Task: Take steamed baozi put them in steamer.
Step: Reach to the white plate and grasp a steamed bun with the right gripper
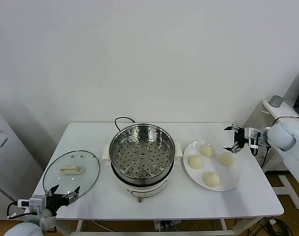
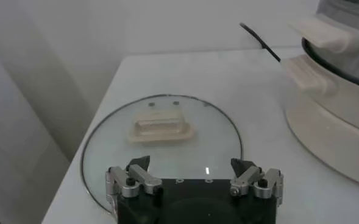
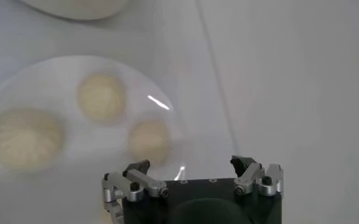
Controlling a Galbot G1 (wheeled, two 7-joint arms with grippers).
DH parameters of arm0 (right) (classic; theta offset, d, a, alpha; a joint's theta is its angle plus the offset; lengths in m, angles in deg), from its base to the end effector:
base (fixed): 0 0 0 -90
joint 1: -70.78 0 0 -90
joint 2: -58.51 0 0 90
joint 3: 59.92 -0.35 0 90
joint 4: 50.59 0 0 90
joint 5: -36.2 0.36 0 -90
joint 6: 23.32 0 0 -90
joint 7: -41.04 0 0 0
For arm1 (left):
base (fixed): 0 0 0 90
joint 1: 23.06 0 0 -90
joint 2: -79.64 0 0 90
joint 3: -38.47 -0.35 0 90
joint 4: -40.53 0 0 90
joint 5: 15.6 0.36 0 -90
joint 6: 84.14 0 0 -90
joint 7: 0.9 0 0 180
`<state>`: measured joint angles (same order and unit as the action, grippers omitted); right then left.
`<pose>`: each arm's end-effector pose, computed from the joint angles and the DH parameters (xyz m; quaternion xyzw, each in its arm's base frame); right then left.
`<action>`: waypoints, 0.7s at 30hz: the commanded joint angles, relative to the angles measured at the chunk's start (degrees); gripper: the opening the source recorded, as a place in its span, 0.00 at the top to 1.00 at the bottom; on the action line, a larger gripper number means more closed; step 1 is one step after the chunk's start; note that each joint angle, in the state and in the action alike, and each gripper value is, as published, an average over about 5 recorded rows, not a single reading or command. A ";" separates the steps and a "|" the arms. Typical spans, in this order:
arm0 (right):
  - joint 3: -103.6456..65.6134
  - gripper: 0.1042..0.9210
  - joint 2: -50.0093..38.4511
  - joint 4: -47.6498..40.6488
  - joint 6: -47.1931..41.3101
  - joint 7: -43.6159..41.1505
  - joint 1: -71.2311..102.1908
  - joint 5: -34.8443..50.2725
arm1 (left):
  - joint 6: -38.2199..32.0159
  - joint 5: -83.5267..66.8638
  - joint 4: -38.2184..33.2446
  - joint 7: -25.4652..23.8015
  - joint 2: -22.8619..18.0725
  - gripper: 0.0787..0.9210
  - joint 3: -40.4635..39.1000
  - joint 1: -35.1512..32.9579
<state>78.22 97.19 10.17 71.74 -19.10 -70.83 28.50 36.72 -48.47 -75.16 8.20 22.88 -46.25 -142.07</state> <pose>0.5309 -0.2643 -0.1532 0.4462 -0.6698 0.5250 0.2768 0.2118 0.1313 -0.2842 -0.0077 -0.9527 -0.0388 0.3013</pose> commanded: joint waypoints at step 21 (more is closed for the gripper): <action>9.83 0.12 20.62 -29.79 12.34 -5.88 -11.65 -13.25 | 0.84 -0.06 1.26 -0.96 0.36 0.12 -0.59 0.96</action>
<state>87.61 114.17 -14.87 82.51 -25.36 -81.62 18.36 37.50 -48.54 -73.98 7.36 23.22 -46.83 -141.17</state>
